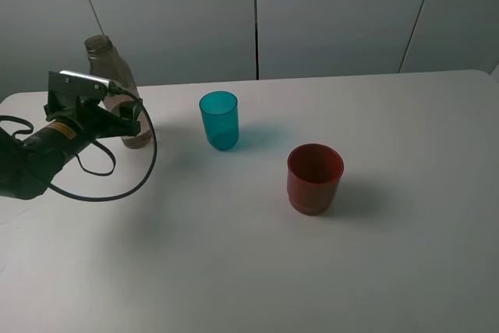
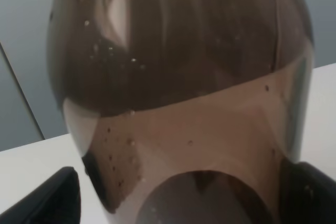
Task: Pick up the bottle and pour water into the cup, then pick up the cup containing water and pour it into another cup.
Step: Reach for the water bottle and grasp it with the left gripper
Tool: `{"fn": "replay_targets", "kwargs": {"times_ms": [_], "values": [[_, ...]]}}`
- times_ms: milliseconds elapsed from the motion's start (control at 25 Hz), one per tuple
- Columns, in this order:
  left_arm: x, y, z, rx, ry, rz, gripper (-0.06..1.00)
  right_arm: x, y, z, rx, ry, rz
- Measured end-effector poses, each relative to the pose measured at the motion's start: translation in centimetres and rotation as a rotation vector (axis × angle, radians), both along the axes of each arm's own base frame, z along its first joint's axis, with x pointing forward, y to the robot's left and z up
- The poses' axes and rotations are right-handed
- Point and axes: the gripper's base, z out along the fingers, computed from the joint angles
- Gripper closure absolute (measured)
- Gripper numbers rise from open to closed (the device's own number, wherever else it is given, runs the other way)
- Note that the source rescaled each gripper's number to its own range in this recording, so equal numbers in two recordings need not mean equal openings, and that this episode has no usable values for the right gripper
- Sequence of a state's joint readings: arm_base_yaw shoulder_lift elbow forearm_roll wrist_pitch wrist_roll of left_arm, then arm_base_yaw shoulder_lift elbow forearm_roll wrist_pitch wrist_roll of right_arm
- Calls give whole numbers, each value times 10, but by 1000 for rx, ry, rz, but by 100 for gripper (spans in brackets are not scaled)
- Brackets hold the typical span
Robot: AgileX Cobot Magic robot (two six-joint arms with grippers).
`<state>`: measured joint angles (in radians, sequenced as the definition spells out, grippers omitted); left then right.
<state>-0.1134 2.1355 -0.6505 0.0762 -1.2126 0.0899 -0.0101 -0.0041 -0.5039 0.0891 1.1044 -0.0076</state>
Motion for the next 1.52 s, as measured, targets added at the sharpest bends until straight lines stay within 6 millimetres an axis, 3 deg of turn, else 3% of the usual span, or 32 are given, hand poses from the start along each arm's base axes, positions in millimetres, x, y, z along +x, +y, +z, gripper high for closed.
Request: {"fn": "replay_targets", "kwargs": {"times_ms": [560, 880, 1520], "values": [[24, -8, -10, 6, -34, -61, -6, 0, 0, 0, 0, 0, 0], [24, -8, -20, 9, -9, -67, -6, 0, 0, 0, 0, 0, 0], [23, -10, -21, 32, -12, -89, -6, 0, 0, 0, 0, 0, 0]]}}
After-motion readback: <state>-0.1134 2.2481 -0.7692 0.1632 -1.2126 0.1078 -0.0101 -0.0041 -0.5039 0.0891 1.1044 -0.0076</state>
